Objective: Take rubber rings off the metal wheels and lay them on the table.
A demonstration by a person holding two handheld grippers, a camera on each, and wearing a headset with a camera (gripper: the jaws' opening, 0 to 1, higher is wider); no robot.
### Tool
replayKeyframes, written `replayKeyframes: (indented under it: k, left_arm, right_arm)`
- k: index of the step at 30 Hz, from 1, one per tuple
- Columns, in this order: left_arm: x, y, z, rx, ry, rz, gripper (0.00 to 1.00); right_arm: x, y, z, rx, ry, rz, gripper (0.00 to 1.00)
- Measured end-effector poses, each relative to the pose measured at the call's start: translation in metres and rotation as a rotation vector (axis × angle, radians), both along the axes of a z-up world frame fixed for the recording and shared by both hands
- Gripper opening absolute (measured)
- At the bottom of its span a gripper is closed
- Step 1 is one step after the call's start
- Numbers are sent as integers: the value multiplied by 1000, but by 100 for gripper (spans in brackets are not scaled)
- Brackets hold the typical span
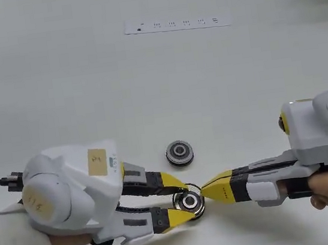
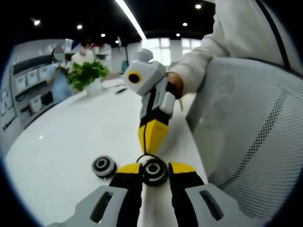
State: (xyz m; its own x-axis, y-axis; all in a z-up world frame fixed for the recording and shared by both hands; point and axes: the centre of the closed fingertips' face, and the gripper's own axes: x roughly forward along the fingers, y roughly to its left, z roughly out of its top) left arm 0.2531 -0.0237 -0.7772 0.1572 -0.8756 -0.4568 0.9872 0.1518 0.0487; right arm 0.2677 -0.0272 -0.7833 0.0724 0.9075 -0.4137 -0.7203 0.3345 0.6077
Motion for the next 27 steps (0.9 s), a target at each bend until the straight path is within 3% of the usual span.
replayKeyframes:
  k: [4, 12, 27]
  left_arm:
    - [0, 1, 5, -13, 7, 9, 31]
    - [2, 6, 20, -30, -9, 28, 45]
    - [-3, 24, 40, -38, -13, 59, 55]
  right_arm:
    - [0, -1, 2, -1, -5, -1, 0]
    - [-2, -3, 6, -10, -16, 7, 0]
    - [-4, -7, 17, -18, -42, 9, 0]
